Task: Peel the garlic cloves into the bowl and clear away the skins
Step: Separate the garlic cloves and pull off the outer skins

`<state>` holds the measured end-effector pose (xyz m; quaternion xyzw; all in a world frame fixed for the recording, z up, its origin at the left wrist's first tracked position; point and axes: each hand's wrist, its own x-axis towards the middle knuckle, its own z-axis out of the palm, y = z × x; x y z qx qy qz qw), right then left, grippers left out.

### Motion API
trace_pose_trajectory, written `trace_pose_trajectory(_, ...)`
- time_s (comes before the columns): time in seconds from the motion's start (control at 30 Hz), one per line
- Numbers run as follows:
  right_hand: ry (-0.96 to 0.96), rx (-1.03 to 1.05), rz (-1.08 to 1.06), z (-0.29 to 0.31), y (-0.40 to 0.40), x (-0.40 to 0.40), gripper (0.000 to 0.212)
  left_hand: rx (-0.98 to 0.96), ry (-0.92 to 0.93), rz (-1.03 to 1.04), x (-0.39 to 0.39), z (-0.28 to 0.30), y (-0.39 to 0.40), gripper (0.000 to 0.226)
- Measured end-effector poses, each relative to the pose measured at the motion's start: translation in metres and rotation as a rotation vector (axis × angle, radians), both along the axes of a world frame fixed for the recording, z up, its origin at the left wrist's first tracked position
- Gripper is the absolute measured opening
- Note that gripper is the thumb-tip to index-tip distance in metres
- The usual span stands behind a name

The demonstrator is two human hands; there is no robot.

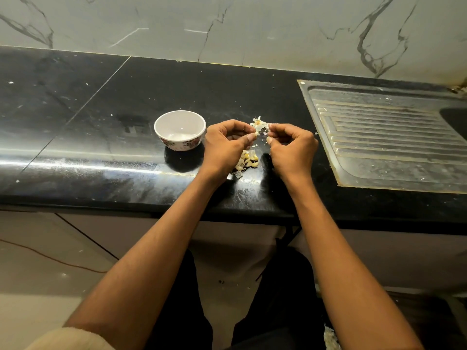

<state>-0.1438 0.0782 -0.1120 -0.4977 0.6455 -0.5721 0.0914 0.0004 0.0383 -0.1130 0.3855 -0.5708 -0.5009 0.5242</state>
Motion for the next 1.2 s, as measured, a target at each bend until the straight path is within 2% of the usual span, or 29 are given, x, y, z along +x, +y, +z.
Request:
trace_pose_trajectory(0.27, 0.072, -0.139, 0.12, 0.004, 0.006, 0.006, 0.014, -0.025, -0.03, -0.008, 0.0, 0.0, 0.0, 0.007)
trace_pose_trajectory(0.77, 0.21, -0.085, 0.127, 0.004, 0.011, 0.012, 0.006, -0.042, -0.052, 0.018, -0.001, -0.004, -0.003, 0.01)
trace_pose_trajectory(1.2, 0.237, -0.082, 0.109, 0.005, 0.013, 0.013, 0.005, -0.051, -0.078, 0.003, -0.001, -0.002, -0.001, 0.008)
